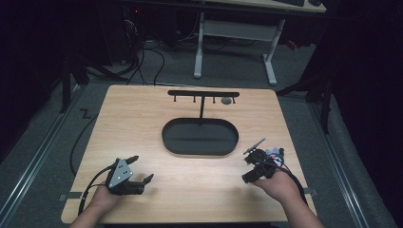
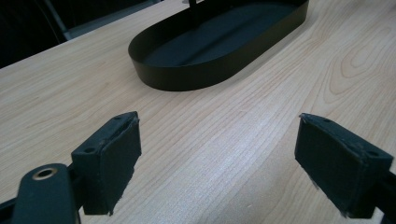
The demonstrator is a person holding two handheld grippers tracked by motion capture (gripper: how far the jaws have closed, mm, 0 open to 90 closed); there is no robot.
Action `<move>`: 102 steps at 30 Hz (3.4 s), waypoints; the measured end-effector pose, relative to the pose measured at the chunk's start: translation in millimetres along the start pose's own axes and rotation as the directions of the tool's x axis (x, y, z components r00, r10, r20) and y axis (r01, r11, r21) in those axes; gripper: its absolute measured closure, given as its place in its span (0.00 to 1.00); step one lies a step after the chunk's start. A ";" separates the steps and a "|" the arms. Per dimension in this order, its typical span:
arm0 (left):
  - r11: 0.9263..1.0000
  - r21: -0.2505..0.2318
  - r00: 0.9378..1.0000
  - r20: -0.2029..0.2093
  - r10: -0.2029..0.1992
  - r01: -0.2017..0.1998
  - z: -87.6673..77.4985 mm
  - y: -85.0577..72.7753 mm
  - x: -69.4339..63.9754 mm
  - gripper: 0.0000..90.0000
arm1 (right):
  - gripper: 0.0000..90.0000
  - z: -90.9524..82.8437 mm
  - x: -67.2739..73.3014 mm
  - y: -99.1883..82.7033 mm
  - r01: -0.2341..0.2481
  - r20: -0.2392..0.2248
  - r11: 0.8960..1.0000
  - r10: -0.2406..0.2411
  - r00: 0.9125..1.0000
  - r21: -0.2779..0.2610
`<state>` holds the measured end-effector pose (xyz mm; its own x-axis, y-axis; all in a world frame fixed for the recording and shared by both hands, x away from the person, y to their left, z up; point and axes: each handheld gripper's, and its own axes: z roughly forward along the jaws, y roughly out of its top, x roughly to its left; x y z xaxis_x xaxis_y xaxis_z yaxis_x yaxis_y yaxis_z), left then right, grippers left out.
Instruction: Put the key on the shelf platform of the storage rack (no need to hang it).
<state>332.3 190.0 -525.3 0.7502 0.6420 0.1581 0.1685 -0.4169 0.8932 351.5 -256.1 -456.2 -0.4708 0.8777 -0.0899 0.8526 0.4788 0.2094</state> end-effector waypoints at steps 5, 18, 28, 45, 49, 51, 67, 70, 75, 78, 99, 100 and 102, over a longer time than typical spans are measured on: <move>1.000 -0.004 1.000 -0.002 0.001 -0.001 -0.7 -0.2 0.1 0.17 | 0.37 -7.9 -14.2 -6.6 -0.038 0.006 0.999 0.038 0.999 -0.007; 1.000 -0.003 1.000 -0.002 0.001 -0.001 -0.8 -0.3 0.0 0.17 | 0.33 -25.8 -52.8 -23.1 -0.162 0.031 0.986 0.163 0.986 -0.028; 1.000 -0.002 1.000 -0.001 0.000 0.000 -0.3 -0.2 0.0 0.17 | 0.28 -14.7 -64.7 -34.0 -0.218 0.039 0.976 0.218 0.975 -0.017; 1.000 -0.004 1.000 0.000 0.008 -0.008 -0.8 -0.3 -0.3 0.17 | 0.38 19.0 -68.8 -44.9 -0.261 0.025 0.965 0.260 0.965 0.012; 1.000 -0.003 1.000 0.001 0.006 -0.005 -0.7 -0.2 0.1 0.17 | 0.50 18.8 -67.5 -45.9 -0.257 0.027 0.966 0.257 0.966 -0.003; 1.000 -0.004 1.000 0.001 0.007 -0.007 -0.7 -0.3 -0.2 0.17 | 0.52 17.6 -66.8 -45.1 -0.258 0.035 0.966 0.258 0.966 -0.011; 1.000 0.001 1.000 0.000 0.007 -0.007 0.4 0.1 -0.5 0.17 | 0.55 -8.4 -58.8 -40.0 -0.241 0.007 0.966 0.243 0.970 -0.088; 1.000 0.000 1.000 0.002 0.007 -0.007 -0.3 0.0 -0.4 0.17 | 0.55 -11.7 -55.7 -38.1 -0.232 0.007 0.966 0.235 0.972 -0.109; 1.000 -0.001 1.000 0.002 0.005 -0.005 -0.1 -0.1 -0.2 0.17 | 0.55 -15.9 -51.9 -33.5 -0.219 0.002 0.970 0.221 0.975 -0.106; 1.000 -0.001 1.000 0.002 0.006 -0.006 -0.3 -0.1 -0.3 0.17 | 0.55 -19.5 -46.6 -28.5 -0.204 0.000 0.973 0.205 0.979 -0.111; 1.000 0.002 1.000 0.004 0.011 -0.011 -0.1 0.1 -0.4 0.17 | 0.55 -29.5 -35.1 -13.9 -0.189 -0.031 0.970 0.186 0.982 -0.151; 1.000 0.000 1.000 0.003 0.012 -0.012 0.1 0.0 -0.7 0.17 | 0.55 -29.7 -35.1 -13.0 -0.188 -0.032 0.970 0.186 0.982 -0.153; 1.000 0.000 1.000 0.003 0.012 -0.012 0.0 0.0 -0.7 0.17 | 0.55 -30.1 -34.8 -12.2 -0.189 -0.034 0.970 0.186 0.982 -0.154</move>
<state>331.7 189.6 -525.5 0.7539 0.6352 0.1678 0.1596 -0.4248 0.8911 350.6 -293.1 -426.3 -0.3118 0.9500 -0.0161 0.8810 0.2954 0.3696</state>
